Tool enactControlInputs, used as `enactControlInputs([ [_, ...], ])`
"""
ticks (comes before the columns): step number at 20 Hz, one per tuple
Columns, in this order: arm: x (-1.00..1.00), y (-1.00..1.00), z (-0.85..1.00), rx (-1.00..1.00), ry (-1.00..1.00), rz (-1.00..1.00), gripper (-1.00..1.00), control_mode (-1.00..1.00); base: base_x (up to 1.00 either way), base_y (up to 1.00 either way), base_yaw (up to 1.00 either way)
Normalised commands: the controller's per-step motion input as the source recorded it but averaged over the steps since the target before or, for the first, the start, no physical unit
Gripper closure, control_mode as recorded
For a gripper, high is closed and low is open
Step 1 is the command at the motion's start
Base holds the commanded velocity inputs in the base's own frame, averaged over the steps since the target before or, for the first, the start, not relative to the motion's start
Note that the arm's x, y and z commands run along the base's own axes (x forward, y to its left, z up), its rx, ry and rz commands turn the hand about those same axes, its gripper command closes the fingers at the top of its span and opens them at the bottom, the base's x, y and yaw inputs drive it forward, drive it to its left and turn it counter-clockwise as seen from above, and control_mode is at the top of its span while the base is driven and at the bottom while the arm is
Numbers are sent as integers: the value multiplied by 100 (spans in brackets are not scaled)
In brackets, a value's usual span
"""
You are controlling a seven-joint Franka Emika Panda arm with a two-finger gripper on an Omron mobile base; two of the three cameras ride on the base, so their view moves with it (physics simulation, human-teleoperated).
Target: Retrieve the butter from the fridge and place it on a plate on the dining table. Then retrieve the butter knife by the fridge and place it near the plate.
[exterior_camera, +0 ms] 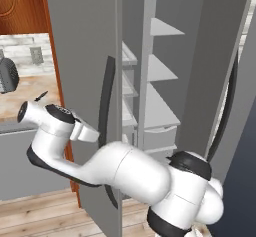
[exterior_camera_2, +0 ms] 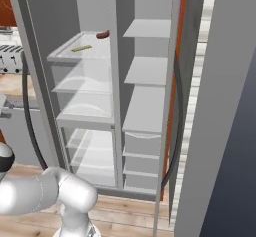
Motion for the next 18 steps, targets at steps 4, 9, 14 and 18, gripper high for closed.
enactControlInputs([
  [4,-99,-88,9,21,-12,0,-100,-100,0,0,0],
  [9,-24,-100,9,45,1,11,-100,-100,0,0,0],
  [14,-42,-100,14,64,-7,14,-100,-100,0,0,0],
  [18,-2,-100,23,79,-8,2,-100,-100,0,0,0],
])
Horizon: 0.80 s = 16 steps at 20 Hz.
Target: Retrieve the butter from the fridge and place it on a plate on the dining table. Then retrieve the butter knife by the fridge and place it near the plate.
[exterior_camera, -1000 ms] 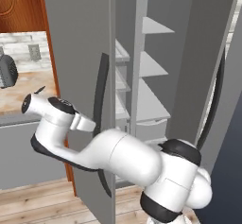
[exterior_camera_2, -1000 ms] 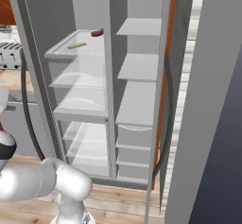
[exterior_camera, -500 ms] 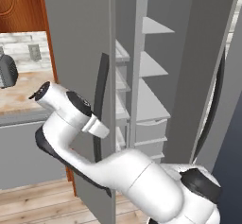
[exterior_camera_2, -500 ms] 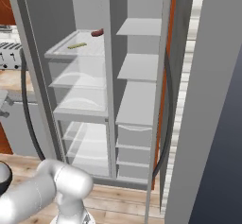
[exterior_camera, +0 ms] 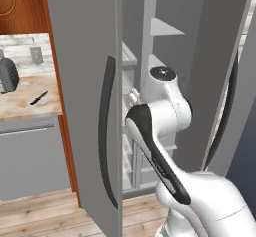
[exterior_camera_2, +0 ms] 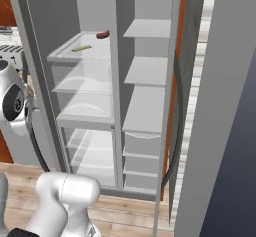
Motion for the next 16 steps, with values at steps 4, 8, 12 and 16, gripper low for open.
enactControlInputs([
  [4,10,-98,4,71,-2,-3,-100,-100,0,0,0],
  [8,93,-34,-31,43,6,2,-100,-100,0,0,0],
  [12,100,0,-21,15,0,19,-100,-100,0,0,0],
  [16,99,0,0,3,8,19,-100,-100,0,0,0],
])
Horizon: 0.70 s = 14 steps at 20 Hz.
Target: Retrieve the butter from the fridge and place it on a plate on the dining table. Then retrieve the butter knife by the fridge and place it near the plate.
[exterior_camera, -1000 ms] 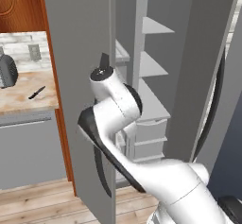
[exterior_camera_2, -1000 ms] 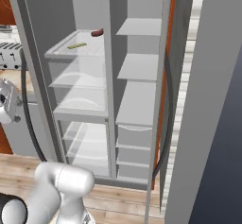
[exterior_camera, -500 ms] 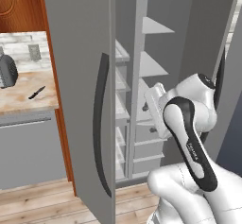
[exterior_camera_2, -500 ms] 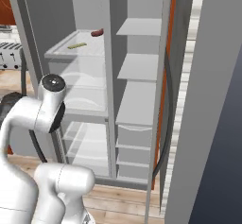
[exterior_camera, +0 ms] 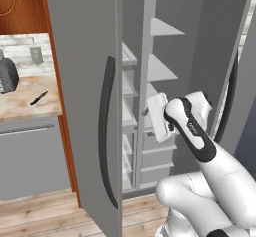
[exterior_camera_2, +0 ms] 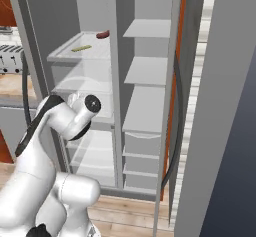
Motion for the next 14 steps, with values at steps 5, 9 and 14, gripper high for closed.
enactControlInputs([
  [5,83,29,0,0,14,19,-100,-100,0,0,0],
  [9,67,53,0,0,11,20,-100,-100,0,0,0],
  [14,38,42,0,0,1,19,-100,-100,0,0,0],
])
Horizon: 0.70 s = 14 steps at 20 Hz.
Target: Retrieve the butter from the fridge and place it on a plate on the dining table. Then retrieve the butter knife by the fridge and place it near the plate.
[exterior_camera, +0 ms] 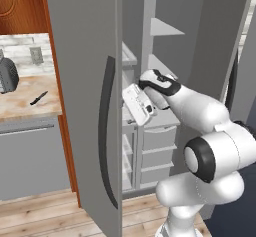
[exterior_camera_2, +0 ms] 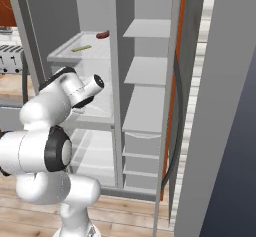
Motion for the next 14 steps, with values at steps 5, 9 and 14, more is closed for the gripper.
enactControlInputs([
  [5,3,68,-1,1,0,18,-100,-100,0,0,0],
  [9,-14,98,0,0,0,11,-100,-100,0,0,0],
  [14,-21,95,0,0,0,7,-100,-100,0,0,0],
])
